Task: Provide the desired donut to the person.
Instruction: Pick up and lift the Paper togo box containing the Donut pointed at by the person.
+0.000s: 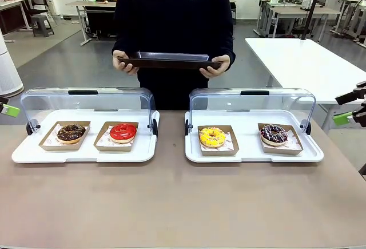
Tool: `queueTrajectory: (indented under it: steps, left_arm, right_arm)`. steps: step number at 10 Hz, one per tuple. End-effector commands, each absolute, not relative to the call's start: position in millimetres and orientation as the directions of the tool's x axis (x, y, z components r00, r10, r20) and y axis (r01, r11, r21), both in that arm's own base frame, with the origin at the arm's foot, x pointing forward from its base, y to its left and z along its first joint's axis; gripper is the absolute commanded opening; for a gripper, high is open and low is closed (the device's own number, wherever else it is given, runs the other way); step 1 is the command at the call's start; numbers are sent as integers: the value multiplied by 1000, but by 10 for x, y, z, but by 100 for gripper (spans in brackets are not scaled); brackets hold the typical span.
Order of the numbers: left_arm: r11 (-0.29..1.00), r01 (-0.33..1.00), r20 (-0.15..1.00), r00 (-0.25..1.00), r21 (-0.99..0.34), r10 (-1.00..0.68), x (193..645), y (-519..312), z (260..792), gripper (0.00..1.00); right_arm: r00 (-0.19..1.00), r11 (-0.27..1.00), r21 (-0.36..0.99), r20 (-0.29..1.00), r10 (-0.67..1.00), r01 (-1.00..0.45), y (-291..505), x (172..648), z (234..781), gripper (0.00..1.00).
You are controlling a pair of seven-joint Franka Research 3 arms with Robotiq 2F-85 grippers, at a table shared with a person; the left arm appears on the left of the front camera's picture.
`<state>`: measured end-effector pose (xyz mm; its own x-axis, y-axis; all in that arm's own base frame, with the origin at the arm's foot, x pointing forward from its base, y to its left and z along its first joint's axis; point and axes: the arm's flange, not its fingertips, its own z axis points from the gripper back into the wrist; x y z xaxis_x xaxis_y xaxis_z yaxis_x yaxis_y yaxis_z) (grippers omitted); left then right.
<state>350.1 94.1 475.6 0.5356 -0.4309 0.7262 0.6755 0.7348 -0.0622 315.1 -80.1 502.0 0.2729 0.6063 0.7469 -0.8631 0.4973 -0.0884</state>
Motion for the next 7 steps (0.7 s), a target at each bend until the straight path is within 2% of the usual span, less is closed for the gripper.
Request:
queueTrajectory:
  steps: [1,5,7]
  left_arm:
    - [714,698,757,495,-55,-426,2956,700,4350,100]
    - [712,700,764,484,-46,-427,2976,697,4364,100]
    - [708,704,760,486,-48,-431,2991,694,4362,100]
  right_arm:
    - [212,466,-111,783,585,-878,-776,3079,4982,100]
    - [159,461,-142,817,554,-876,-761,3079,5024,100]
    - [169,463,-135,814,556,-876,-757,3090,5030,100]
